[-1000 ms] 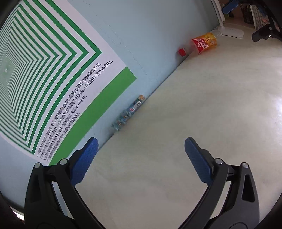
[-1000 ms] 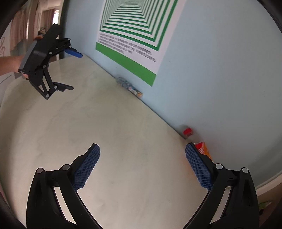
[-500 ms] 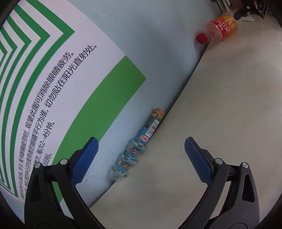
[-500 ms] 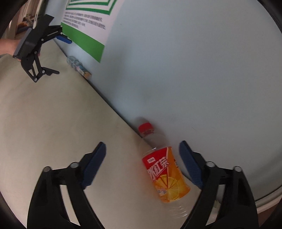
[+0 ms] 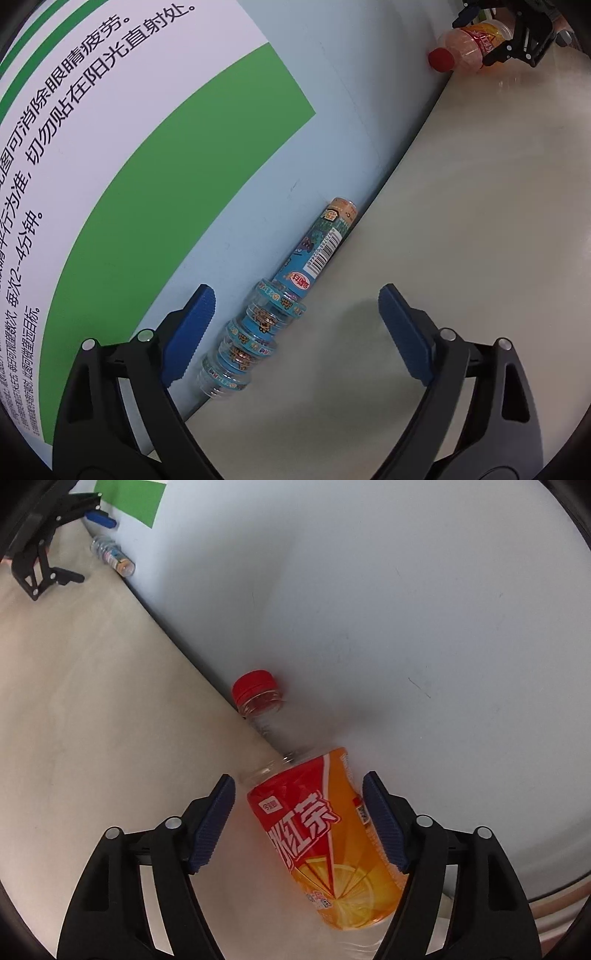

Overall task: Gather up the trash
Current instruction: 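Grasp the orange iced tea bottle with the right gripper while the left grasps the stacked blue bottles, then carry the tea bottle and stacked bottles with both grippers over the wastebasket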

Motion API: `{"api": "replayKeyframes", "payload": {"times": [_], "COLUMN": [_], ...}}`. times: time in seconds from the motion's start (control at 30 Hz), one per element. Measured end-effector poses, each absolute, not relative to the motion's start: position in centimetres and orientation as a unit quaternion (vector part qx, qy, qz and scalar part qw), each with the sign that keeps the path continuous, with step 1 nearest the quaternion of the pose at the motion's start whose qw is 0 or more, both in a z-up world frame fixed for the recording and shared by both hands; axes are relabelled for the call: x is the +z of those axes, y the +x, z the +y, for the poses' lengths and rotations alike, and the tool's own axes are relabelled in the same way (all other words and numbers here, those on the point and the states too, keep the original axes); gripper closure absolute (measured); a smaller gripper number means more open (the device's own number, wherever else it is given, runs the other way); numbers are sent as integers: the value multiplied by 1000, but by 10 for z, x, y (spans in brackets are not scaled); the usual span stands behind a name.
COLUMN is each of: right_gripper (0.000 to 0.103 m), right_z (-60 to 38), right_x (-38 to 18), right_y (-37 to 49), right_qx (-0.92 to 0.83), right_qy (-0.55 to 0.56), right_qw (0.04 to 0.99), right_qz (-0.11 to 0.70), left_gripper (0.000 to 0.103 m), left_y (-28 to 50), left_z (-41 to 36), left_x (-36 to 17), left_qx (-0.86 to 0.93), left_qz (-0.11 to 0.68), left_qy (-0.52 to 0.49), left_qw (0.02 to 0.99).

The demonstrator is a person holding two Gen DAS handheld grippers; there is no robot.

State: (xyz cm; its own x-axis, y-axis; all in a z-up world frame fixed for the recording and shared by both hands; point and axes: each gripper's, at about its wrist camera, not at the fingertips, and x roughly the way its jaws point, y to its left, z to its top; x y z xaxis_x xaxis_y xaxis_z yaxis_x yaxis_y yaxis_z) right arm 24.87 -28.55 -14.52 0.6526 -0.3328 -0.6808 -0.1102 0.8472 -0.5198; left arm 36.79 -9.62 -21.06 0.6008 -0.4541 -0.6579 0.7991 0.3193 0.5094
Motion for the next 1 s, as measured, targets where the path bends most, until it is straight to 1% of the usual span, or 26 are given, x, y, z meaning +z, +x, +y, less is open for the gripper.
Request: {"api": "replayKeyframes", "payload": {"times": [0.1, 0.17, 0.27, 0.37, 0.4, 0.43, 0.5, 0.53, 0.57, 0.6, 0.67, 0.73, 0.77, 1.0], "right_gripper": [27, 24, 23, 24, 24, 25, 27, 30, 33, 34, 37, 39, 39, 39], "right_z": [-288, -290, -289, -291, -293, -293, -296, -294, -290, -287, -279, -269, -264, -244], "right_x": [-147, -150, -154, -151, -151, -150, -147, -145, -144, -143, -141, -140, -139, -129], "right_y": [253, 255, 264, 264, 264, 263, 259, 259, 258, 256, 252, 251, 250, 249], "right_qx": [-70, -72, -70, -59, -57, -54, -42, -31, -24, -19, -4, 8, 16, 57], "right_qy": [-262, -261, -264, -243, -242, -241, -235, -228, -228, -230, -224, -226, -225, -213], "right_qw": [868, 865, 864, 873, 874, 875, 878, 881, 882, 883, 886, 887, 887, 893], "right_qz": [416, 422, 423, 419, 418, 417, 415, 413, 411, 410, 406, 402, 402, 393], "left_gripper": [20, 22, 24, 27, 26, 31, 36, 44, 50, 52, 64, 66, 70, 70], "left_y": [376, 380, 388, 396, 395, 394, 394, 391, 390, 390, 392, 391, 385, 368], "left_z": [-94, -92, -88, -81, -80, -79, -80, -83, -84, -85, -84, -83, -82, -74], "left_x": [-209, -208, -205, -209, -209, -209, -208, -208, -208, -207, -203, -198, -197, -186], "left_qx": [-407, -415, -426, -437, -437, -439, -440, -439, -434, -430, -429, -431, -428, -449], "left_qz": [219, 229, 243, 257, 255, 252, 256, 252, 248, 246, 253, 255, 248, 247], "left_qy": [411, 400, 379, 359, 361, 364, 364, 370, 378, 382, 368, 366, 375, 382], "left_qw": [786, 784, 785, 783, 783, 782, 780, 779, 780, 780, 785, 784, 784, 769]}}
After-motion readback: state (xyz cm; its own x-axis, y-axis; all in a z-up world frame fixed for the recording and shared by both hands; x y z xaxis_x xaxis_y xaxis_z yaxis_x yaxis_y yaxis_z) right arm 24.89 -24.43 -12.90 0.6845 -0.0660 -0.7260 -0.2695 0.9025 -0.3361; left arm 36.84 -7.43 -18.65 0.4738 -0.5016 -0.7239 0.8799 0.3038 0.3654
